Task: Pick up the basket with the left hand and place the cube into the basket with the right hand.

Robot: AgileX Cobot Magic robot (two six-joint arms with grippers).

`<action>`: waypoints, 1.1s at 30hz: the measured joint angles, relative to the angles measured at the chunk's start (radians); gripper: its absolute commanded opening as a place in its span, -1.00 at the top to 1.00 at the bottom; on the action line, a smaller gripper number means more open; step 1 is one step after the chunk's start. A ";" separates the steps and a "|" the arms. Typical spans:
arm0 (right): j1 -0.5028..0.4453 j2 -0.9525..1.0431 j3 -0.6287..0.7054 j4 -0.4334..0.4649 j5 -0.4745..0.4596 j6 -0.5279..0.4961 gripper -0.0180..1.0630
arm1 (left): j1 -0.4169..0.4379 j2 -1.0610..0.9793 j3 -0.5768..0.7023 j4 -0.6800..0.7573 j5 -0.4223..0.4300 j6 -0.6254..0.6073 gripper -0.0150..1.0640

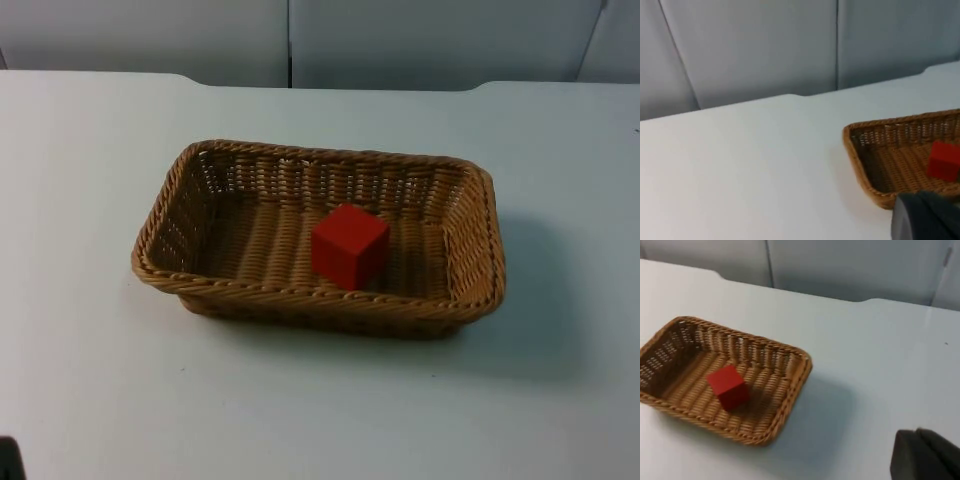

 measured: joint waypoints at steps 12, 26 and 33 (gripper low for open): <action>0.000 -0.026 0.030 0.124 0.140 -0.153 0.97 | 0.000 -0.106 0.097 0.249 0.178 -0.124 0.97; 0.000 -0.027 0.216 0.221 0.173 -0.221 0.97 | 0.000 -0.106 0.141 0.251 0.156 -0.126 0.97; 0.000 -0.028 0.216 0.221 0.279 -0.228 0.97 | 0.000 -0.106 0.169 0.251 0.109 -0.131 0.97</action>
